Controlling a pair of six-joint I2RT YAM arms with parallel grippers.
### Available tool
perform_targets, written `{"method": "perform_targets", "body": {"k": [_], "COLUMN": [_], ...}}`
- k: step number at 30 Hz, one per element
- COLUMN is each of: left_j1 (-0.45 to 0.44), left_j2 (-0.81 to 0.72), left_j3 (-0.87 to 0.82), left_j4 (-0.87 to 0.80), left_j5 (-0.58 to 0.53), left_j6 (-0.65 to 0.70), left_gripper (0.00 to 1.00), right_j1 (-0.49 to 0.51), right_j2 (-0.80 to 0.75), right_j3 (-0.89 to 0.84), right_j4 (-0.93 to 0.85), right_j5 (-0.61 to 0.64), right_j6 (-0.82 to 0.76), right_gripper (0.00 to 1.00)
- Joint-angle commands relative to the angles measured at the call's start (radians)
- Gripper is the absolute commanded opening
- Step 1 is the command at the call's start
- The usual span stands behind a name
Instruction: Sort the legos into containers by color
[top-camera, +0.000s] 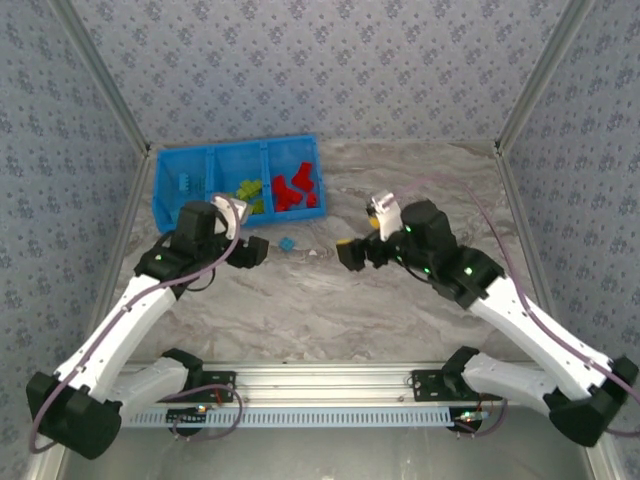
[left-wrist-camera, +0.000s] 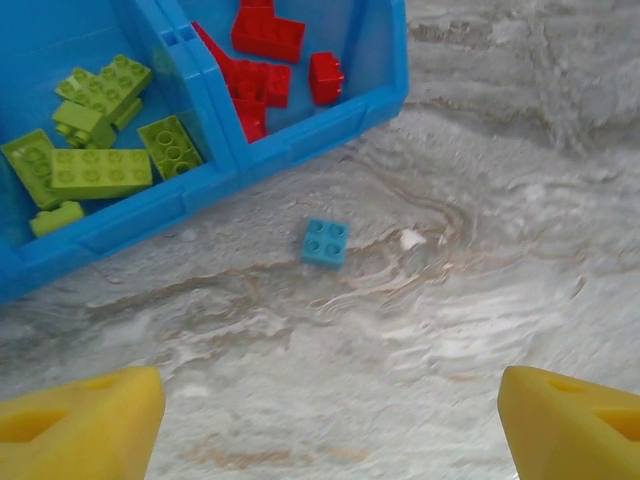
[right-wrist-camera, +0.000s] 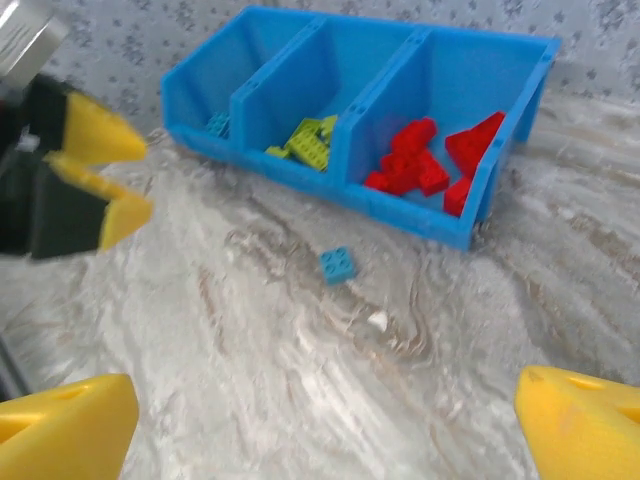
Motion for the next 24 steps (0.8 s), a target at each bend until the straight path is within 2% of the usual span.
{"method": "perform_targets", "body": {"k": [1, 5, 10, 13, 17, 21, 24], "left_j1": [-0.046, -0.079, -0.08, -0.082, -0.088, -0.094, -0.104], "left_j2": [0.095, 0.259, 0.523, 0.664, 0.776, 0.858, 0.88], "left_j3": [0.024, 0.06, 0.151, 0.236, 0.291, 0.339, 0.34], "left_j4": [0.023, 0.08, 0.118, 0.104, 0.148, 0.129, 0.132], "left_j5": [-0.022, -0.07, -0.141, -0.148, -0.131, -0.128, -0.126], "left_j6": [-0.144, -0.136, -0.081, -0.057, -0.048, -0.044, -0.037], "left_gripper": [0.85, 0.85, 0.83, 0.83, 0.82, 0.67, 0.47], "right_j1": [-0.001, -0.004, -0.004, -0.005, -0.008, -0.012, -0.013], "right_j2": [-0.096, -0.171, -0.169, -0.163, -0.152, -0.147, -0.147], "right_j3": [-0.076, -0.136, -0.157, -0.156, -0.152, -0.149, -0.156], "right_j4": [-0.058, -0.054, -0.059, -0.055, -0.06, -0.07, -0.067], "right_j5": [-0.09, -0.102, -0.083, -0.079, -0.073, -0.071, -0.065], "right_j6": [0.034, 0.081, 0.103, 0.108, 0.109, 0.112, 0.117], "right_gripper": [1.0, 1.0, 1.0, 1.0, 1.0, 1.0, 1.0]}}
